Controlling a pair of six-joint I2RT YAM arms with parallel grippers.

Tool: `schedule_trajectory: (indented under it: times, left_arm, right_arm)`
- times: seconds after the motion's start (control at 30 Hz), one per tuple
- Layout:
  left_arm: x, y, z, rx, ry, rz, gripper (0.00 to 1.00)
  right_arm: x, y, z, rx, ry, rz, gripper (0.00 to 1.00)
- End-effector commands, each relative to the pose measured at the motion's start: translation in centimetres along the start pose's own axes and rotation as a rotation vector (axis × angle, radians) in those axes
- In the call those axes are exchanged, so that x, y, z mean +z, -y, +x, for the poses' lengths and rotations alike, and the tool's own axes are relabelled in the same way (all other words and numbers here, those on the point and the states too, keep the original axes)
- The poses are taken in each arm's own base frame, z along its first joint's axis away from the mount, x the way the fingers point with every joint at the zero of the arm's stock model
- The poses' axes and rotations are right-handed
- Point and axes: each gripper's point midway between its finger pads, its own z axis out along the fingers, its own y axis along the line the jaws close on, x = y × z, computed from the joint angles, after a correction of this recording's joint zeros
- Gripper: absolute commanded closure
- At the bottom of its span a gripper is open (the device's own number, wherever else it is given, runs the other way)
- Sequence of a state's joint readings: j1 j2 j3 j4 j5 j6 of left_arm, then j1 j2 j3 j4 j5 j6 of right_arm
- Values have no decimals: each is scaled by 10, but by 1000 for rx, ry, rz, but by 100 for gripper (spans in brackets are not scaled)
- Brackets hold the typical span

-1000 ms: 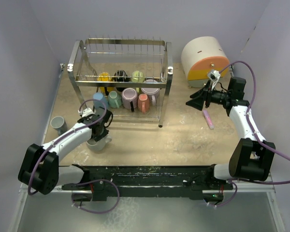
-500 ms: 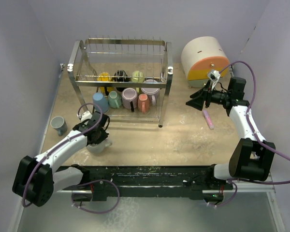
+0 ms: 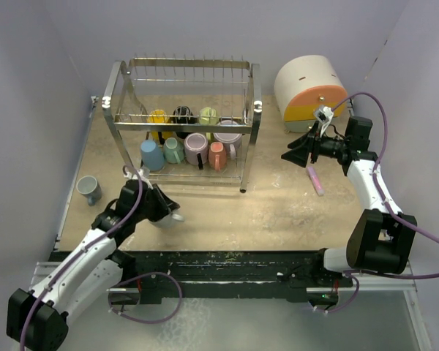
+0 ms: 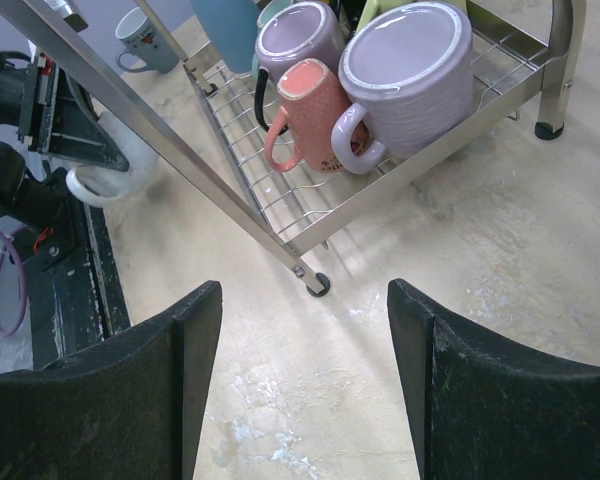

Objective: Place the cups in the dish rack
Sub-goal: Pick up the cup at the center of the board.

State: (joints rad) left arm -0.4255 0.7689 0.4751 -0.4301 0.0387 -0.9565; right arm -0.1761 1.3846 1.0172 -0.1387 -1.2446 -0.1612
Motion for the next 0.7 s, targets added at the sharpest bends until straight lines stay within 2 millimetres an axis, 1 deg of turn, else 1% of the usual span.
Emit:
schedule_trajectory:
  times: [0.0, 0.1, 0.13, 0.23, 0.3, 0.43, 0.53, 0.67]
  left_arm:
    - [-23, 80, -5, 96, 25, 468, 100]
    - [-38, 106, 0, 147, 21, 660, 100]
    - [-46, 116, 5, 175, 5, 743, 100]
    - [-61, 135, 16, 244, -26, 924, 100]
    - [-68, 145, 22, 298, -39, 1003, 100]
    - [-83, 170, 37, 428, -28, 1117, 100]
    - [-100, 191, 55, 534, -20, 1225, 100]
    - [-121, 213, 66, 605, -6, 1360, 100]
  right_arm:
    - [-4, -3, -18, -66, 18, 10, 30]
    - [-4, -3, -18, -72, 20, 11, 30]
    - [-4, -3, -19, -74, 21, 10, 30]
    - [-6, -10, -19, -91, 21, -11, 31]
    - [-6, -10, -22, -133, 30, -4, 31]
    - [-8, -20, -25, -158, 43, -31, 30]
    - [-9, -24, -29, -177, 44, -37, 30]
    - [-14, -38, -35, -178, 15, -67, 30]
